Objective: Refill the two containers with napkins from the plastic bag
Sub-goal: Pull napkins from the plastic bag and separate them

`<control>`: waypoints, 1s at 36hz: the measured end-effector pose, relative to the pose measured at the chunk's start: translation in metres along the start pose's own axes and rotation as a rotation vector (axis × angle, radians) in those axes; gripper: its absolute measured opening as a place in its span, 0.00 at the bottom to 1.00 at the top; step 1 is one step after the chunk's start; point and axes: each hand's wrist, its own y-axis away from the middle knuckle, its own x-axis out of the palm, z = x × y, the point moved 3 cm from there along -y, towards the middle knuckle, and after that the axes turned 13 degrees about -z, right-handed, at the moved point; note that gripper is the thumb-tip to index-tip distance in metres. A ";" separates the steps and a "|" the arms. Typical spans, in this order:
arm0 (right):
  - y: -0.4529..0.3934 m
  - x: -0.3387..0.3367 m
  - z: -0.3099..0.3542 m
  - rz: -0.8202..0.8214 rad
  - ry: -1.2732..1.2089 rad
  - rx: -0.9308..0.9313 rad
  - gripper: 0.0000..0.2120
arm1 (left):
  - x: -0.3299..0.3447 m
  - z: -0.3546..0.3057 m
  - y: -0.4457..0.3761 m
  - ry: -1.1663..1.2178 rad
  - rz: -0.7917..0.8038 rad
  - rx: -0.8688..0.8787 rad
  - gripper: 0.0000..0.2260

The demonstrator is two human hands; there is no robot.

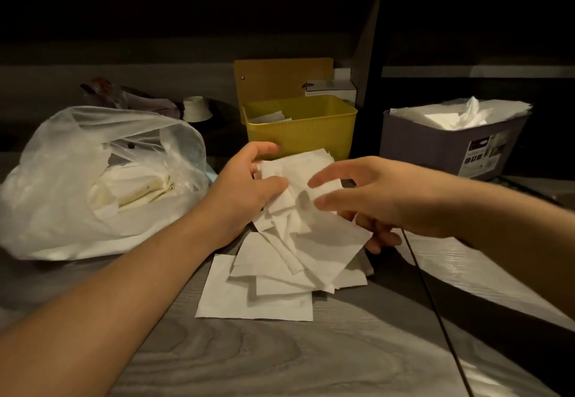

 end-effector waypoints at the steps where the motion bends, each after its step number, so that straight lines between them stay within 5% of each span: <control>1: 0.003 -0.002 0.000 0.056 -0.012 0.001 0.23 | 0.000 0.000 0.000 0.013 0.006 -0.005 0.20; 4: 0.005 -0.003 -0.002 0.118 -0.035 -0.014 0.31 | 0.000 0.001 0.000 0.024 0.012 -0.012 0.20; 13: 0.003 0.010 -0.001 -0.039 -0.391 -0.090 0.04 | 0.000 0.002 -0.001 0.024 0.013 0.022 0.21; 18: 0.008 0.014 0.000 0.007 0.053 -0.105 0.05 | 0.000 0.004 -0.002 -0.002 0.009 0.022 0.20; 23: 0.014 0.001 0.012 -0.072 0.635 -0.442 0.19 | 0.000 0.004 -0.002 -0.003 0.014 0.024 0.20; 26: 0.026 0.006 0.019 0.004 0.645 -0.644 0.22 | 0.000 0.004 -0.002 0.005 0.013 0.030 0.20; 30: 0.032 0.025 0.018 0.138 0.811 -0.662 0.28 | 0.000 0.004 -0.002 0.018 0.013 0.012 0.21; 36: 0.029 0.030 0.016 0.032 0.813 -0.717 0.16 | -0.001 0.004 -0.002 0.021 0.013 0.012 0.21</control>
